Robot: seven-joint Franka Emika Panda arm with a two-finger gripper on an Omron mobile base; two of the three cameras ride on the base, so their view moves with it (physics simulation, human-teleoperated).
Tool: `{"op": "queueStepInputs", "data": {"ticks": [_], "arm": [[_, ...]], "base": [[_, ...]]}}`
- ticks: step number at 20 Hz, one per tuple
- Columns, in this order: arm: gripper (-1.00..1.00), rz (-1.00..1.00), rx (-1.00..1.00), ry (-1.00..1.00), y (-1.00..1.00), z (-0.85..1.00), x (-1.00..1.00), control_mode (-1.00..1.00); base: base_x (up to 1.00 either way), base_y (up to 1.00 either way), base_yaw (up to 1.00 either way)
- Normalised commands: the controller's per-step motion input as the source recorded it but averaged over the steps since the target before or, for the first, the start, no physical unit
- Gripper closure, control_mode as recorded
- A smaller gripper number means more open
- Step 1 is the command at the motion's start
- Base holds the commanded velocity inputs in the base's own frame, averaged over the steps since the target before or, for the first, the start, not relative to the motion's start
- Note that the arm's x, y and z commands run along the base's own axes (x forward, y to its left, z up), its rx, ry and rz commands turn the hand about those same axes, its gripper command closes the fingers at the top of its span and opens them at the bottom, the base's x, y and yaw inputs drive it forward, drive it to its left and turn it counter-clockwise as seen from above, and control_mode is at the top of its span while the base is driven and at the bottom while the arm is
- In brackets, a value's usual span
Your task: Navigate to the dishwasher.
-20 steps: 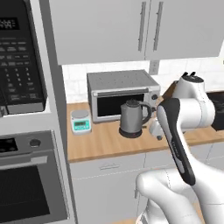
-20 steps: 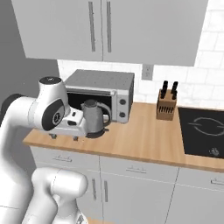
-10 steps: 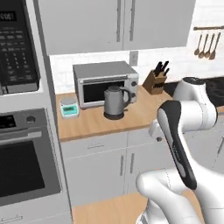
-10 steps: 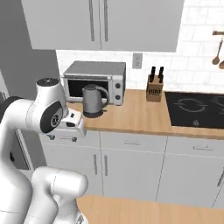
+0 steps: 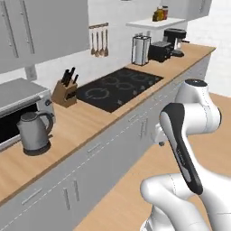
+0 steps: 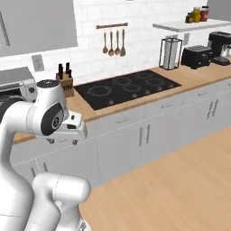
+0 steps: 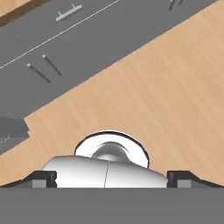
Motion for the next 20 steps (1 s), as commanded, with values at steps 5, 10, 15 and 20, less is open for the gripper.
{"op": "queueStepInputs", "data": {"ticks": [5,10,15,20], "arm": [[-1.00,0.00,0.00,0.00,0.00,0.00,0.00,1.00],[-1.00,0.00,0.00,0.00,0.00,0.00,0.00,1.00],[-1.00,0.00,0.00,0.00,0.00,0.00,0.00,1.00],[-1.00,0.00,0.00,0.00,0.00,0.00,0.00,1.00]], "base": [[0.05,0.17,-0.90],[0.23,0.44,-0.79],[0.32,0.72,-0.60],[0.33,0.59,-0.45]]}}
